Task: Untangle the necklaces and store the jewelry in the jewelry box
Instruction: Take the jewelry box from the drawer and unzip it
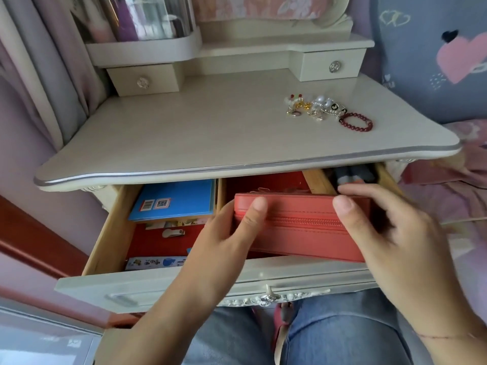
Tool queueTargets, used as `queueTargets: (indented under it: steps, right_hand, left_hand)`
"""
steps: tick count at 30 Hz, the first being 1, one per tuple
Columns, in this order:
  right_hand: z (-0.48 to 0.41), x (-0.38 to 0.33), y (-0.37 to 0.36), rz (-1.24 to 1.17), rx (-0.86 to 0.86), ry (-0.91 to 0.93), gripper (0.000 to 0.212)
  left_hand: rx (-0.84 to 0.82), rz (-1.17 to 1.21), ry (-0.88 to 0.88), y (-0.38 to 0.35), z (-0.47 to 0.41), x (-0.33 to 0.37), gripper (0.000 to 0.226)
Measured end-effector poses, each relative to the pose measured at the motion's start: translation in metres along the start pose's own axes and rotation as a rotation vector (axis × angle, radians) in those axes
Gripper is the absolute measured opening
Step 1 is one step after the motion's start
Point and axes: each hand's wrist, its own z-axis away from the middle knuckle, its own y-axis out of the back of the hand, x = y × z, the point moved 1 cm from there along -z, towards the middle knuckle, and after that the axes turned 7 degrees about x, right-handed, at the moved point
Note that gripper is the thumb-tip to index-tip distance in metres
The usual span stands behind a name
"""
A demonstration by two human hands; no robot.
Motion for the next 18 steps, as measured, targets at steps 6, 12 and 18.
queueTargets:
  steps: [6,12,18]
  right_hand:
    - [-0.027,-0.030,0.019,-0.013,0.071,0.075,0.050]
    - [-0.067,-0.034,-0.010,-0.008,0.003,0.114,0.062]
    - [-0.093,-0.014,-0.064,-0.017,-0.093,0.076,0.054]
  left_hand:
    - [0.109,0.050,-0.084,0.011,0.006,0.025,0.027]
    - [0.222,0.040,-0.313,0.029,-0.040,0.040,0.054]
    - [0.262,0.050,-0.259,0.037,-0.098,0.025,0.064]
